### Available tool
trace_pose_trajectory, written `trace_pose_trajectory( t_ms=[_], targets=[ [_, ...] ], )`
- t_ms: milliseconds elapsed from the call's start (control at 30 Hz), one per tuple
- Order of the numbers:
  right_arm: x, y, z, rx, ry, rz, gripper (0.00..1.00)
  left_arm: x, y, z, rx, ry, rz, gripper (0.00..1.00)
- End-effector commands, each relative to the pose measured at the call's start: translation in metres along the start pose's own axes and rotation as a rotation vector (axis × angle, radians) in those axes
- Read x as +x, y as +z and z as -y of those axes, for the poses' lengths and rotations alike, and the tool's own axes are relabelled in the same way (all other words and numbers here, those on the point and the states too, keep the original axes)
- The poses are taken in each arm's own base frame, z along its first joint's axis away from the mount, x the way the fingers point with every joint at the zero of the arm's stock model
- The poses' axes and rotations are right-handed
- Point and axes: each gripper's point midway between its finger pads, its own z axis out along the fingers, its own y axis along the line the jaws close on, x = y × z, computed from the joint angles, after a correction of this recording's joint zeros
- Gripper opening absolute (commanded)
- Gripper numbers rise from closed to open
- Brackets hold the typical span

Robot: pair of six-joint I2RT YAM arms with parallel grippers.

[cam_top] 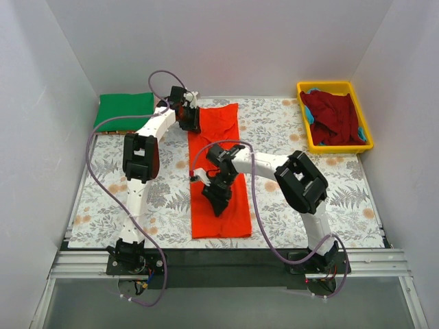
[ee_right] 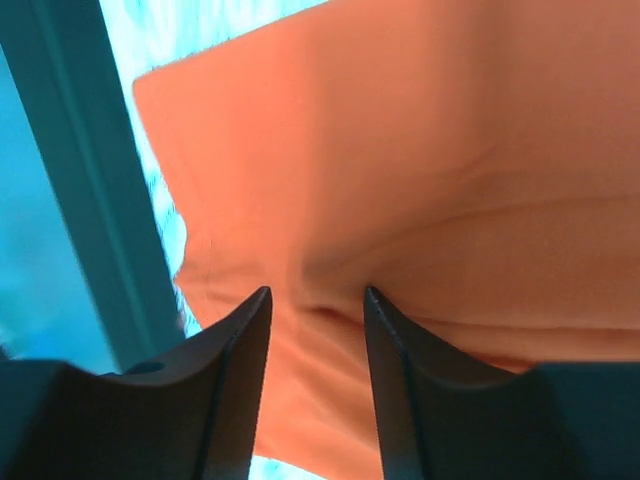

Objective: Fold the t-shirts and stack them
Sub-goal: Fold the tshirt

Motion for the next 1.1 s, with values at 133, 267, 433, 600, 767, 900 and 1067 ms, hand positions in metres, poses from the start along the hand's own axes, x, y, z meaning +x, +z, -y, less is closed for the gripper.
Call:
trace_pose_trajectory(
  t_ms=[133,267,433,600,767,900,1067],
  targets=[
    [-0.086,-0.107,0.026,0.050,-0.030,0.379,0.51,-0.058,-0.069,0.013,0.077,0.077,0.150,0.29],
    [-0.096,-0.161,0.054,0.134,0.031,0.497,0.53,-0.054,-0.142,0.053,0.155,0.102,0.236,0.34],
    [-0.105,-0.170,0.107,0.184,0.197,0.545,0.50,0.033,-0.150,0.069,0.258,0.032,0.094,0.36],
    [-0.100,-0.140,0.145,0.179,0.306,0.541,0.43,0.092,-0.137,0.066,0.271,-0.036,0.016,0.32],
    [-0.095,-0.125,0.175,0.198,0.355,0.551,0.43,0.126,-0.112,0.060,0.292,-0.087,-0.050,0.30],
    [-0.088,-0.126,0.205,0.246,0.377,0.579,0.42,0.137,-0.088,0.044,0.260,-0.090,-0.088,0.28],
    [-0.082,-0.126,0.236,0.288,0.392,0.600,0.42,0.131,-0.063,0.029,0.230,-0.098,-0.090,0.27]
  ],
)
